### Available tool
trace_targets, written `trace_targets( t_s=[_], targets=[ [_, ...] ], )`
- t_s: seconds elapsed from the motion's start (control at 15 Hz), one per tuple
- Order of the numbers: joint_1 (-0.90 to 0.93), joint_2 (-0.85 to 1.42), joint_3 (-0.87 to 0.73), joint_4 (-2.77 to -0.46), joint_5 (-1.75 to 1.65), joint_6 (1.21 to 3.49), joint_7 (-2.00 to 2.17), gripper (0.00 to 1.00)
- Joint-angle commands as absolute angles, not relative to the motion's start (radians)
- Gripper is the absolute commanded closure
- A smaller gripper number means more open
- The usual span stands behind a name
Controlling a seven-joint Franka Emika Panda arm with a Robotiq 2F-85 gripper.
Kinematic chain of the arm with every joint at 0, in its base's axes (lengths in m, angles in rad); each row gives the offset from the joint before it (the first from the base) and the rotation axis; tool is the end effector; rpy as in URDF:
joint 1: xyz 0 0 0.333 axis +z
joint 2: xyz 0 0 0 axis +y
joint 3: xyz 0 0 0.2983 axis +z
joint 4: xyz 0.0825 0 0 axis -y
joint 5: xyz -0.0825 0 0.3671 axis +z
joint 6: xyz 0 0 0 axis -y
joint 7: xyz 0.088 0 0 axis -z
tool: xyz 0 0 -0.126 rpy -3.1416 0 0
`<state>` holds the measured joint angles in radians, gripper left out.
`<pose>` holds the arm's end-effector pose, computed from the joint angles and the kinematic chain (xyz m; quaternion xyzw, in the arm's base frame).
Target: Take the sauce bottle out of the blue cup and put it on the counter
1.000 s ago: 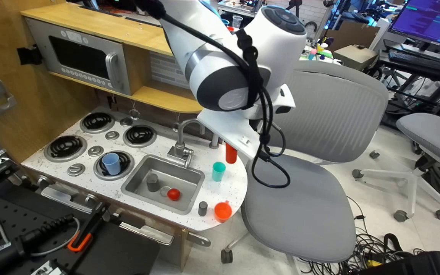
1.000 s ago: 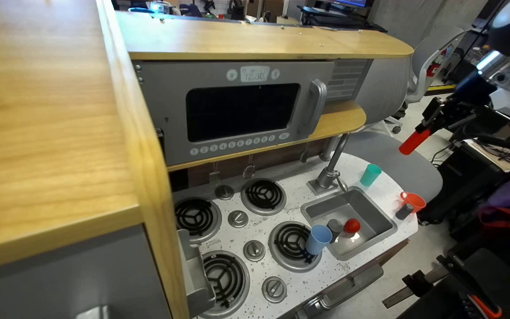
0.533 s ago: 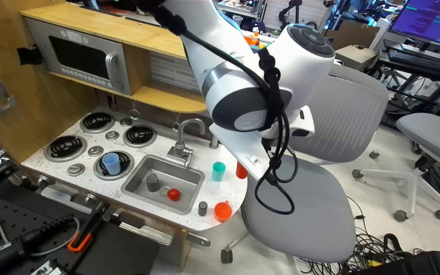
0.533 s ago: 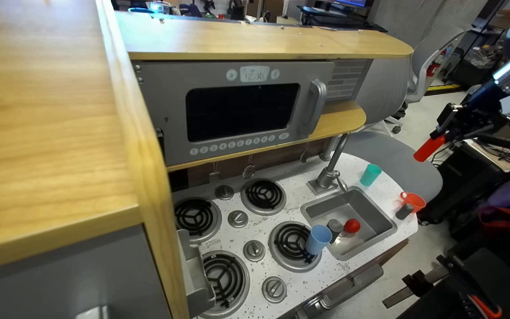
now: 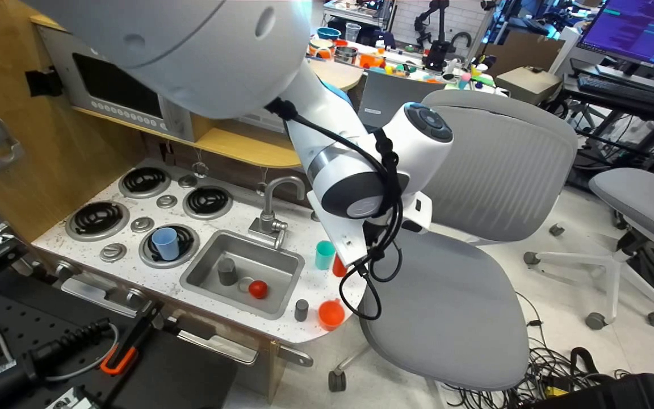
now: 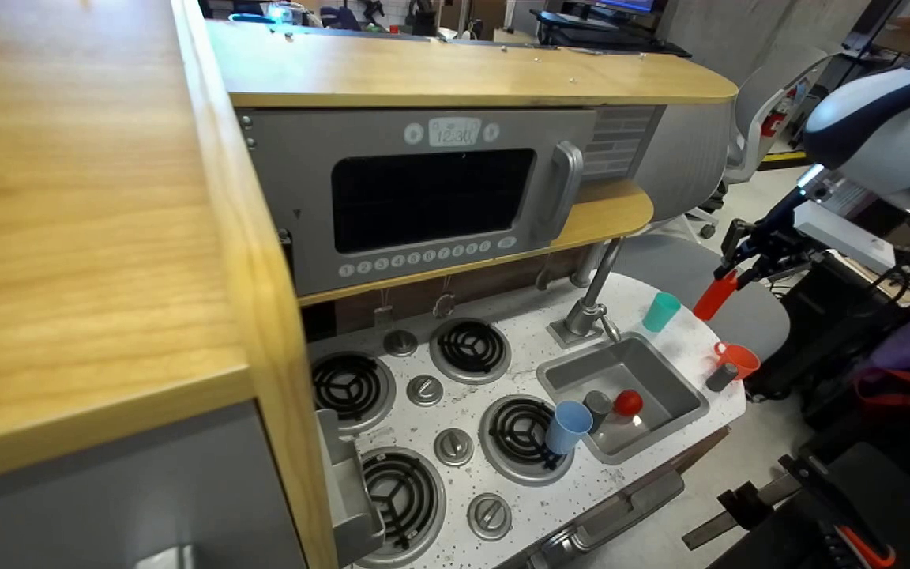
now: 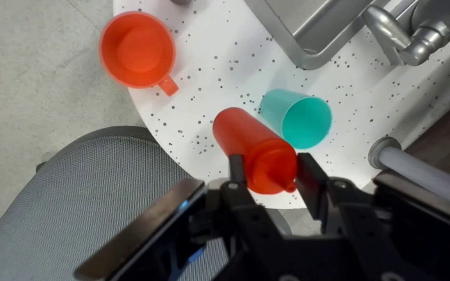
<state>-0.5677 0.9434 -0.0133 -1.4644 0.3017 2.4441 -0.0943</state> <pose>0.5797 -0.3743 0.1016 -0.9335 0.3457 -0.0482 0.0820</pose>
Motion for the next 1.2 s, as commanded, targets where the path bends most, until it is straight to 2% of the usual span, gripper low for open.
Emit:
trace_targets(
  t_s=[0.0, 0.47, 1.13],
  targets=[
    [-0.549, 1.058, -0.038, -1.286, 0.327, 2.340, 0.005, 0.87],
    [-0.545, 1.152, -0.087, -1.150, 0.313, 2.227, 0.166, 0.87],
    [-0.514, 1.246, -0.093, -1.033, 0.293, 2.226, 0.157, 0.87]
  ],
)
